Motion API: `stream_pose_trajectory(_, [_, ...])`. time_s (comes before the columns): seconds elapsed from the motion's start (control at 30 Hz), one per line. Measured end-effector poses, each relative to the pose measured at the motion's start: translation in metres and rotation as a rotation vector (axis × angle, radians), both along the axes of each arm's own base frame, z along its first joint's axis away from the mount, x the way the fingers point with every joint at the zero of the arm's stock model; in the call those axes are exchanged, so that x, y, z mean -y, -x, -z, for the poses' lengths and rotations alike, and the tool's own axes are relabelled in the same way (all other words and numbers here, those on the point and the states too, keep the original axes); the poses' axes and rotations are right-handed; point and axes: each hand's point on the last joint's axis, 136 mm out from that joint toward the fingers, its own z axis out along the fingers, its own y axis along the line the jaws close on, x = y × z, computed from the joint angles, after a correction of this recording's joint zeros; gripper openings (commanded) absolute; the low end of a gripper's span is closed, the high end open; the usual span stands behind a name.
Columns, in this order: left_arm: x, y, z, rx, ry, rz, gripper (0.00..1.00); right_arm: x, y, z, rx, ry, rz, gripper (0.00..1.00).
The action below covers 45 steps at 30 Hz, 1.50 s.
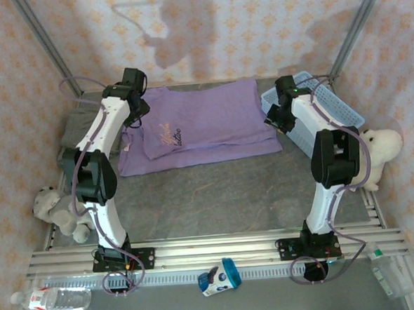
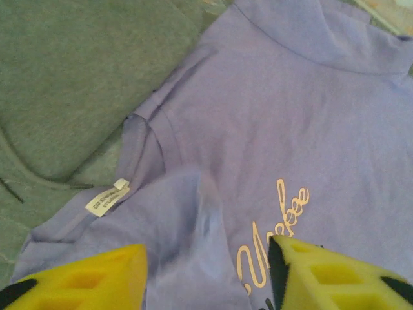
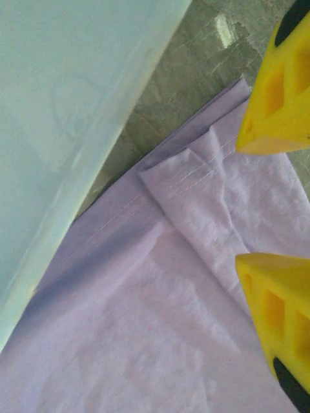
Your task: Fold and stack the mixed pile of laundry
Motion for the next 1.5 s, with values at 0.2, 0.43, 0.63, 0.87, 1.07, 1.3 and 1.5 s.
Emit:
stream_pose_trajectory(0.2, [0.019,0.034,0.018,-0.071,0.044,0.069,0.49,-0.007,0.004,-0.020,0.054,0.009,-0.064,0.41])
stream_pose_trajectory(0.43, [0.066,0.094,0.052,-0.110,0.147,0.140,0.17,-0.053,0.038,-0.004,-0.001,-0.014,-0.199,0.35])
stream_pose_trajectory(0.63, [0.066,0.106,0.102,-0.201,0.124,0.109,0.10,-0.080,0.043,0.037,-0.083,-0.031,-0.241,0.32])
stream_pose_trajectory(0.87, [0.043,0.102,0.122,-0.223,0.022,0.070,0.09,-0.068,0.044,0.080,-0.167,0.033,-0.226,0.32])
stream_pose_trajectory(1.07, [0.027,0.129,0.152,-0.308,-0.016,0.046,0.09,-0.060,0.050,0.084,-0.157,0.072,-0.225,0.31])
stream_pose_trajectory(1.3, [0.029,0.165,0.161,-0.340,-0.039,0.077,0.09,-0.046,0.094,0.086,-0.189,0.088,-0.223,0.31])
stream_pose_trajectory(1.5, [0.039,0.210,0.162,-0.337,-0.008,0.087,0.09,-0.038,0.136,0.087,-0.226,0.073,-0.224,0.32])
